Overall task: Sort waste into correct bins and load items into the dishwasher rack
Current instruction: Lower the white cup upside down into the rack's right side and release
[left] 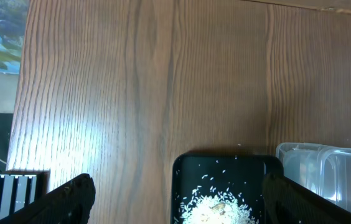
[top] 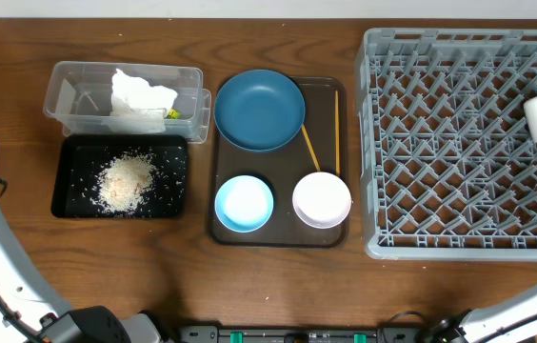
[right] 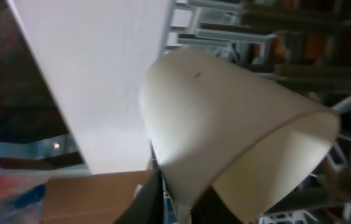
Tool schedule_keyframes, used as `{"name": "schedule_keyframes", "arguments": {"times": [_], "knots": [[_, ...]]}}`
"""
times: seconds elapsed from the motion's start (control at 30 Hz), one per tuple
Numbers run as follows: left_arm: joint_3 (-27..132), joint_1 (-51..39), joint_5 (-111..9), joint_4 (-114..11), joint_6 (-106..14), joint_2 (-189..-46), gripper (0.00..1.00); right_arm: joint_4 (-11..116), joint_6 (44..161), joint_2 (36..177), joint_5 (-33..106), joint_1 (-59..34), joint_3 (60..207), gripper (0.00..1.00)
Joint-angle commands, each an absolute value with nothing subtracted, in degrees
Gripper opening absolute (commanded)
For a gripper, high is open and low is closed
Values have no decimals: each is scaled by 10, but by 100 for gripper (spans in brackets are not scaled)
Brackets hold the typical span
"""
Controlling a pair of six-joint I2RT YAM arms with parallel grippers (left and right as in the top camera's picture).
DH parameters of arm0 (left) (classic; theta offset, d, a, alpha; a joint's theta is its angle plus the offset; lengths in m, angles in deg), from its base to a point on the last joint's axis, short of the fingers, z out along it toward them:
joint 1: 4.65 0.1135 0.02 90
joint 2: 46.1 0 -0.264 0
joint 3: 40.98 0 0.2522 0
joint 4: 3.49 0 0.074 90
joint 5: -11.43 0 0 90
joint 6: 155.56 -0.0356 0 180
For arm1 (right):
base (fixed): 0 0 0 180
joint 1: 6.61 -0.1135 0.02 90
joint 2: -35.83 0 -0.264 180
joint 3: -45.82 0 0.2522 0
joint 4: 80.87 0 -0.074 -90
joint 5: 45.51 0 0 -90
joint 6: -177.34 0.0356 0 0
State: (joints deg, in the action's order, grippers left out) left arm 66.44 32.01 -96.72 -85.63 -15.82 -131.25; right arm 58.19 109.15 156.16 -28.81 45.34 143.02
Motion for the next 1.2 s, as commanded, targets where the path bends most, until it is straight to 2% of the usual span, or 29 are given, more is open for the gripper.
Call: {"name": "schedule_keyframes", "arguments": {"times": [0.0, 0.17, 0.23, 0.33, 0.43, 0.63, 0.83, 0.9, 1.03, 1.17], "knots": [[668, 323, -972, -858, -153, -1317, 89, 570, 1094, 1533, -204, 457, 1423, 15], [668, 323, -972, -858, -153, -1317, 89, 530, 1094, 1470, -115, 457, 1423, 18], [668, 323, -972, -858, -153, -1317, 89, 502, 1094, 1436, -67, 457, 1423, 25], [668, 323, -972, -858, -153, -1317, 89, 462, 1096, 1385, -14, 456, 1423, 41], [668, 323, -972, -858, -153, -1317, 89, 433, 1098, 1343, 7, 452, 1423, 43], [668, 323, -972, -858, -153, -1317, 89, 429, 1090, 1286, 41, 408, 1423, 39], [668, 323, -972, -858, -153, -1317, 89, 447, 1095, 1283, 225, 304, 1423, 36], [668, 323, -972, -858, -153, -1317, 89, 453, 1113, 1289, 317, 268, 1423, 31], [668, 323, -972, -858, -153, -1317, 89, 453, 1166, 1314, 502, 215, 1423, 11], [668, 323, -972, -858, -153, -1317, 89, 459, 1206, 1357, 579, 204, 1423, 2]]}}
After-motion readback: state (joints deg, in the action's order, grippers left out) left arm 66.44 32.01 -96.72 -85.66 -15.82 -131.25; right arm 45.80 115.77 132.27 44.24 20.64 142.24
